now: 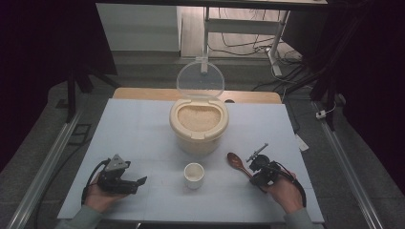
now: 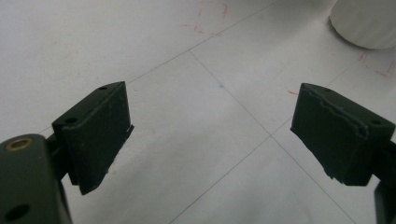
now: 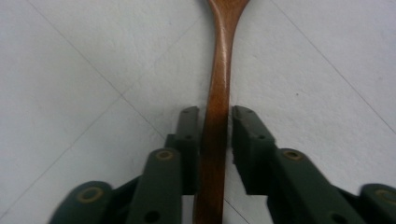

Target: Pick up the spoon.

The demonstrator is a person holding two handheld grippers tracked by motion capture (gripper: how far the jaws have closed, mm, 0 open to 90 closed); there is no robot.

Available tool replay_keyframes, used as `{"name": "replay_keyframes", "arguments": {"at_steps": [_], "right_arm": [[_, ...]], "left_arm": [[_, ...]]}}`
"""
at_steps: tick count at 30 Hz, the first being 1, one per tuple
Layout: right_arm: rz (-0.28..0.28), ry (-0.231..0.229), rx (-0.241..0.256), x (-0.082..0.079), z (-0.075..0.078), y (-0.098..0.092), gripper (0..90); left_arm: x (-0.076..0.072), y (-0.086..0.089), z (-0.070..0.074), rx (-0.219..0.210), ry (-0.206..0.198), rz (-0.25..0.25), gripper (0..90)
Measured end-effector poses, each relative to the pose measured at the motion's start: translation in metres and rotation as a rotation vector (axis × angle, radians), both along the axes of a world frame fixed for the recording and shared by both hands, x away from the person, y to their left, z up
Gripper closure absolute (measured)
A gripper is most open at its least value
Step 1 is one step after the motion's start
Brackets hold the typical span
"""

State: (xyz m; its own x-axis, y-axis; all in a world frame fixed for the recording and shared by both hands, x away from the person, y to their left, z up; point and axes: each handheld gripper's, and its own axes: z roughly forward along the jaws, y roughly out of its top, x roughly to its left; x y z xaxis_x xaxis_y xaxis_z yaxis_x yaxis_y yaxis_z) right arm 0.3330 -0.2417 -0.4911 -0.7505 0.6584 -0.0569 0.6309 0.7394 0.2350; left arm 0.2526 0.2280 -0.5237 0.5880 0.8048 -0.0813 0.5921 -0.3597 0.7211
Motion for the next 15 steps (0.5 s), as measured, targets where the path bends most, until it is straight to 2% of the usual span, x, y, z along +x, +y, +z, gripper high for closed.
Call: {"name": "replay_keyframes", "arguments": {"at_steps": [11,15], "right_arm": [[0.000,-0.009,-0.001,-0.0010,0.0002,0.0015,78.8],[0.004,-0.013,0.018,-0.0013,0.0020,-0.0004,78.9]], "left_arm": [[0.0001,-0.0008,-0.0012,0.008,0.004,-0.006,11.9],[0.0002,-0.0006,-0.0017,0.009,0.007,-0.003,11.9]]}}
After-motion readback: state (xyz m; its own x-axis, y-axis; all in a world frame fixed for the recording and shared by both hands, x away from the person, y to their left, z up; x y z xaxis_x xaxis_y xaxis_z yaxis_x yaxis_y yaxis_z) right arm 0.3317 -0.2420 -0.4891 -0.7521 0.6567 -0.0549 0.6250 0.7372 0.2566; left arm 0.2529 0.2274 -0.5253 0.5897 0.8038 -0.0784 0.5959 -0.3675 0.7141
